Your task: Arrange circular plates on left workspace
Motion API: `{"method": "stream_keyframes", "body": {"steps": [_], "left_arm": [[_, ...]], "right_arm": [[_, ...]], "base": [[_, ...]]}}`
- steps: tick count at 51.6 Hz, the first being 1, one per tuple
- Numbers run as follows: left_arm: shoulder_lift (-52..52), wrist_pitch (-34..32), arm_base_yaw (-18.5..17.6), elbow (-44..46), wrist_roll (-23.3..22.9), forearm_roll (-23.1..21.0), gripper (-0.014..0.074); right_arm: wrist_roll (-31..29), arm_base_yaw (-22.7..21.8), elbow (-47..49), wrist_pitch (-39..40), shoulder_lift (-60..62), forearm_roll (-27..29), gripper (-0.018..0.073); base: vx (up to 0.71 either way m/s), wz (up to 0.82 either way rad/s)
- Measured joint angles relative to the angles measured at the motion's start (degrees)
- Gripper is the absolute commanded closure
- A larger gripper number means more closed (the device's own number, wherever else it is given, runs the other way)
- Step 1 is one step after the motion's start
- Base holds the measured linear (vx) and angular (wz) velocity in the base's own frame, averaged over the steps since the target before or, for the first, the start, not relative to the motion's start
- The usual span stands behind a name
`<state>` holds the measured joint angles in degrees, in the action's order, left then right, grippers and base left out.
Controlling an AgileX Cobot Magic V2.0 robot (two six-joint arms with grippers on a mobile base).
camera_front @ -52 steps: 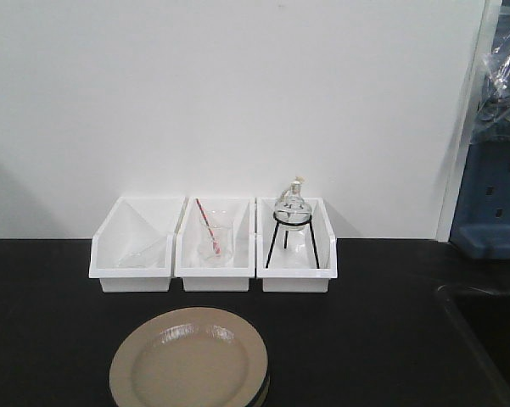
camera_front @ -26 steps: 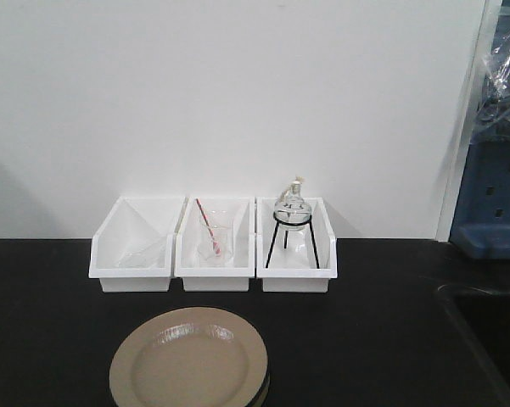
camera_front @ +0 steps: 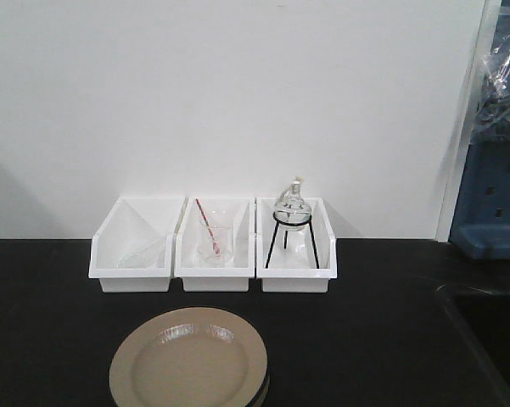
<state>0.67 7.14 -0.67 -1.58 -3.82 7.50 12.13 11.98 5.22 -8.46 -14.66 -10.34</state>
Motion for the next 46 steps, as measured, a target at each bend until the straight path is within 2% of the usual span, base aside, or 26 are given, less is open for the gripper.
{"method": "stream_keyframes", "body": {"steps": [6, 13, 46], "left_arm": [[0.0, 0.0, 0.0, 0.0, 0.0, 0.0, 0.0594], [0.0, 0.0, 0.0, 0.0, 0.0, 0.0, 0.0594], [0.0, 0.2, 0.0, 0.0, 0.0, 0.0, 0.0594]], "right_arm": [[0.2, -5.5, -6.0, 0.2, 10.4, -0.1, 0.0563], [0.2, -9.9, -6.9, 0.7, 15.0, -0.1, 0.0563], [0.2, -10.5, -6.9, 0.2, 15.2, 2.1, 0.0563]], "base": [[0.0, 0.0], [0.0, 0.0], [0.0, 0.0]]}}
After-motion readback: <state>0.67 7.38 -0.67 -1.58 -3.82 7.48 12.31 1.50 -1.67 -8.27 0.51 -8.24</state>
